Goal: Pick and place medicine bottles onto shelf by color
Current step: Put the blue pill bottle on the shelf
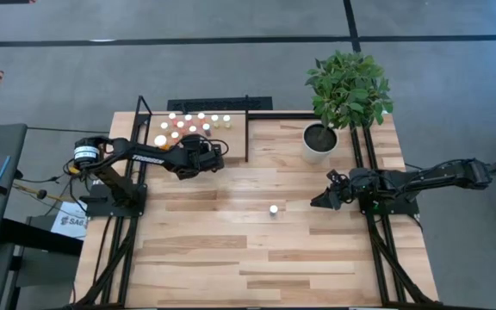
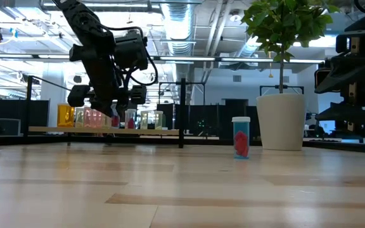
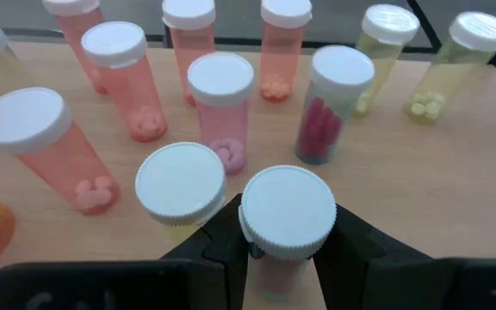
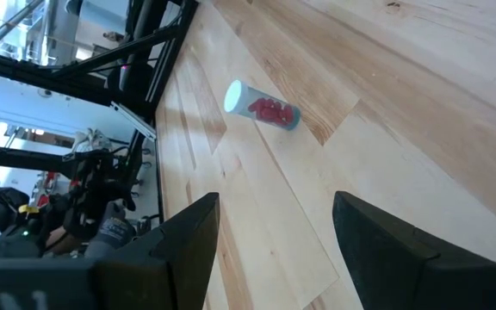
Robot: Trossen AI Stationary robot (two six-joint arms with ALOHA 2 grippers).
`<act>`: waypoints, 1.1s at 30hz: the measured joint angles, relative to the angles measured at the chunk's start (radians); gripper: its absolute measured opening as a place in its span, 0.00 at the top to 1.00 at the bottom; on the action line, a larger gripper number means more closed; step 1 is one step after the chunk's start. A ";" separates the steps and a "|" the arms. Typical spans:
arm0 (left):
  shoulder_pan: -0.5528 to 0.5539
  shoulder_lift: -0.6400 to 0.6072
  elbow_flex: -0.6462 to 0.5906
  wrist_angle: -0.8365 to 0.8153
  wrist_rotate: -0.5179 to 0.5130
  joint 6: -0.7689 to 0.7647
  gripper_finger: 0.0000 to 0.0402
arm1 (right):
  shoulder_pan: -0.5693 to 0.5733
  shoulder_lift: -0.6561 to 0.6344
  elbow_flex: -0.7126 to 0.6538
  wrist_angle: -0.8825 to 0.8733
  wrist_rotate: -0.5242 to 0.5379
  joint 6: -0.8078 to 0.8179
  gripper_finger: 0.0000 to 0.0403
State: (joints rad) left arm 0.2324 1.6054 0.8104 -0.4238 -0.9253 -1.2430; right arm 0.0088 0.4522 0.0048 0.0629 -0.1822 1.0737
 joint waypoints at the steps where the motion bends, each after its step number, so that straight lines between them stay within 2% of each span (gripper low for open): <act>1: 0.003 0.000 0.000 0.003 0.000 0.000 0.77 | 0.000 0.000 0.000 0.000 0.000 0.000 0.38; 16: 0.034 0.000 0.000 0.034 0.027 0.070 0.77 | 0.000 0.000 0.000 0.000 0.000 0.000 0.38; 33: 0.003 -0.006 0.021 0.043 0.057 0.034 0.59 | 0.000 0.000 0.000 0.001 0.000 0.000 0.38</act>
State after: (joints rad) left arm 0.2359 1.5992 0.8310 -0.3808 -0.8685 -1.2094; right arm 0.0088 0.4520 0.0048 0.0635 -0.1822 1.0737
